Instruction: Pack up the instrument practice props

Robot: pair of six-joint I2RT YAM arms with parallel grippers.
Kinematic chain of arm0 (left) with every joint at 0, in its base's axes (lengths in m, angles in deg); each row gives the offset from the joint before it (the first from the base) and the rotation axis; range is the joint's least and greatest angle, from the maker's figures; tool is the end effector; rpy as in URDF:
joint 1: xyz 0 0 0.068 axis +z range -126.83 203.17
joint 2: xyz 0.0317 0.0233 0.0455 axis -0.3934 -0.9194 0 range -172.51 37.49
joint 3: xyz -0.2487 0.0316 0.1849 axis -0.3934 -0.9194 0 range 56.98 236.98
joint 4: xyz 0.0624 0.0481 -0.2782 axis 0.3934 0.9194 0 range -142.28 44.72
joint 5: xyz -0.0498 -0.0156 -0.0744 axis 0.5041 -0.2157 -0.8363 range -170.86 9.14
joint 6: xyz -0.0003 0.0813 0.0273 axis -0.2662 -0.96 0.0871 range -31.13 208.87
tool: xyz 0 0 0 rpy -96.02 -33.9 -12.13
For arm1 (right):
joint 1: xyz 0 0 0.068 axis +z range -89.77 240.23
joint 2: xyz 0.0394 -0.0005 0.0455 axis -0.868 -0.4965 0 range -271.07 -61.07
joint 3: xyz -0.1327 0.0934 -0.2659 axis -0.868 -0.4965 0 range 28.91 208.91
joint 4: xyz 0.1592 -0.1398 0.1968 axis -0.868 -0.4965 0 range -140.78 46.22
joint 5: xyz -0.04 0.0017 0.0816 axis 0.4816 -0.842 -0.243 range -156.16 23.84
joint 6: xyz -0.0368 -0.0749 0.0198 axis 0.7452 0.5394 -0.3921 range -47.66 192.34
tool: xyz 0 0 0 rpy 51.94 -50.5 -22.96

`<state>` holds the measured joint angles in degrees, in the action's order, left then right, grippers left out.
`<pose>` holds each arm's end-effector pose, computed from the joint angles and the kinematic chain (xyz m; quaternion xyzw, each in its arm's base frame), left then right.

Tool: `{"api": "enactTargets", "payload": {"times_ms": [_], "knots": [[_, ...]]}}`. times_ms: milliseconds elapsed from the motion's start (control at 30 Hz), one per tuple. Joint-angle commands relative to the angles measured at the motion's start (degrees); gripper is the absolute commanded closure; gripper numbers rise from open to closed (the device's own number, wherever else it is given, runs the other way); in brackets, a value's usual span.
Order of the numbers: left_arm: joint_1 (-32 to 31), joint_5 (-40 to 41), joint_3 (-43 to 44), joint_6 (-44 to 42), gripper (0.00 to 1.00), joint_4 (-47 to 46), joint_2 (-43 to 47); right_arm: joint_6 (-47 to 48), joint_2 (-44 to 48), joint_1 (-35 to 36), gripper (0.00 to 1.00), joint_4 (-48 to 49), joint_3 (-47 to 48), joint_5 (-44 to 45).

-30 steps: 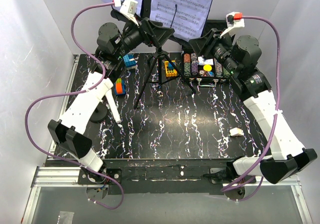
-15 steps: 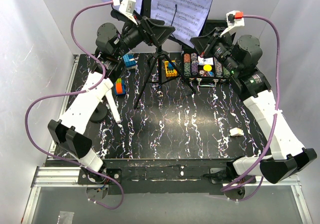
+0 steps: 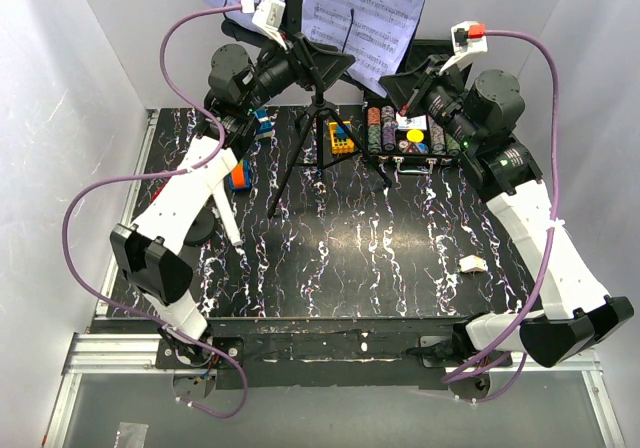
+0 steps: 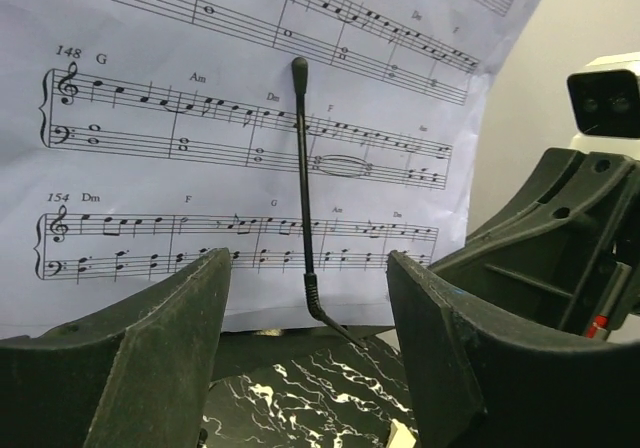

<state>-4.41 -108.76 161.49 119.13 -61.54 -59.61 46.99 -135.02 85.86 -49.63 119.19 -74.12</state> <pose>0.3884 -0.2428 0.5502 0.1798 0.5839 -0.5025 0.6118 0.2919 0.1517 0.5672 -0.0550 0.6379 0.3700 0.6731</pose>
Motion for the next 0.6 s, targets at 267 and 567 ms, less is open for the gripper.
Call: {"api": "enactTargets", "payload": {"times_ms": [267, 567], "knots": [[0.0, -1.9, 3.0, 1.3, 0.49, -5.3, -1.2, 0.6, 0.7, -0.1, 0.99, 1.7, 2.2, -1.0], [-0.6, -3.7, 3.3, 0.6, 0.76, -7.0, -1.3, 0.7, 0.5, -0.1, 0.99, 1.5, 2.6, -1.6]]}}
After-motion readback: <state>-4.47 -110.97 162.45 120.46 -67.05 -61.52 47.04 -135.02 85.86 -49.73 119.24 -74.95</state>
